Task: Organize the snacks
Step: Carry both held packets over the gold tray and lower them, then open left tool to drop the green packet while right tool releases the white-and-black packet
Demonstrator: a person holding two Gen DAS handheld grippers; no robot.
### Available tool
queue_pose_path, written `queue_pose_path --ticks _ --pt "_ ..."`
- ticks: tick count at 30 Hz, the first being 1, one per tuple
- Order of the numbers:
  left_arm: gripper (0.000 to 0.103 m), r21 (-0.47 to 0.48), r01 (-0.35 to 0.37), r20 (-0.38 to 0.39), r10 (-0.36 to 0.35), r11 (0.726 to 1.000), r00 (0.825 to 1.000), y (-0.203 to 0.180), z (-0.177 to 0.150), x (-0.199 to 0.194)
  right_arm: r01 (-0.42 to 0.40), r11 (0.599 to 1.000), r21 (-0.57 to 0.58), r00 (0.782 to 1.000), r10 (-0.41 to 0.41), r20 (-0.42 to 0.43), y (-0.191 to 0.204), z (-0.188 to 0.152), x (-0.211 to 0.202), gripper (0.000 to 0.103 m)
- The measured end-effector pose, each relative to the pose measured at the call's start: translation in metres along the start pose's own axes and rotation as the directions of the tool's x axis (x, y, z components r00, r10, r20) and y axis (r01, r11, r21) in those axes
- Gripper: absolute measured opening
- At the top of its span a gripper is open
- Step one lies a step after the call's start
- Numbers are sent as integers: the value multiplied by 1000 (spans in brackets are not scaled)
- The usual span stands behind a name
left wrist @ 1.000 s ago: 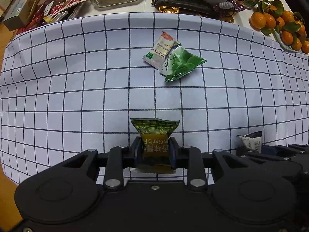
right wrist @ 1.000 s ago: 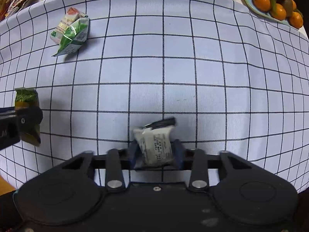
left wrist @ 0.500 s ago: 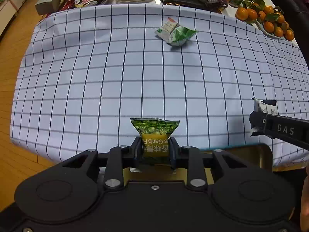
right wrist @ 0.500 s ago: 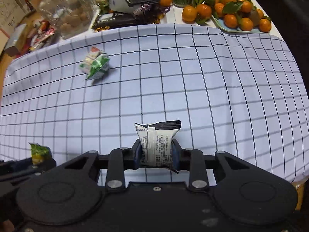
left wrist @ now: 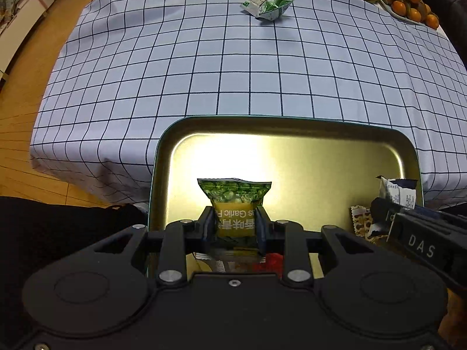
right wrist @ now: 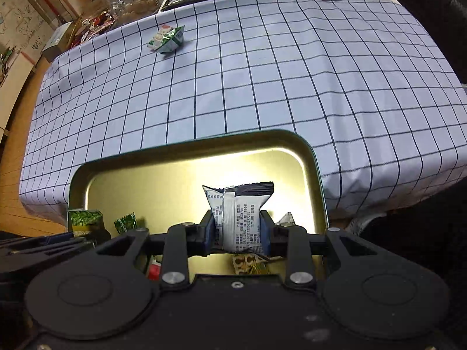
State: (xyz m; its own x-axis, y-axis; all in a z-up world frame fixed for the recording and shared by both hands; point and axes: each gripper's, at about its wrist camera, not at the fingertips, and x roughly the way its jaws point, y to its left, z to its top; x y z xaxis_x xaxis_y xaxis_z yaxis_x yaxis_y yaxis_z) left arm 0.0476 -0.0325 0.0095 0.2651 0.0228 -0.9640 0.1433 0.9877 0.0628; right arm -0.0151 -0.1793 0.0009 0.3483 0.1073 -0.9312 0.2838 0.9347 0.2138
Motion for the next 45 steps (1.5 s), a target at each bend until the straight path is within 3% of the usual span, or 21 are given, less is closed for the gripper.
queue_pose_path --ticks 10,18,35,45 --pt "42 9 -21 31 21 1000 999 -9 10 -11 21 1000 -3 998 -21 52 9 6 -22 34" --pt "43 11 -26 -16 26 1000 1000 -8 -2 -5 16 999 38 1000 -16 20 0 0 -21 35" --pt "43 -13 31 -154 -33 999 988 6 -19 5 82 996 28 991 -79 -105 -3 -11 -12 40" --pt "43 -26 34 -191 -39 999 981 13 -18 12 110 994 -27 976 -113 -187 3 -8 -5 45"
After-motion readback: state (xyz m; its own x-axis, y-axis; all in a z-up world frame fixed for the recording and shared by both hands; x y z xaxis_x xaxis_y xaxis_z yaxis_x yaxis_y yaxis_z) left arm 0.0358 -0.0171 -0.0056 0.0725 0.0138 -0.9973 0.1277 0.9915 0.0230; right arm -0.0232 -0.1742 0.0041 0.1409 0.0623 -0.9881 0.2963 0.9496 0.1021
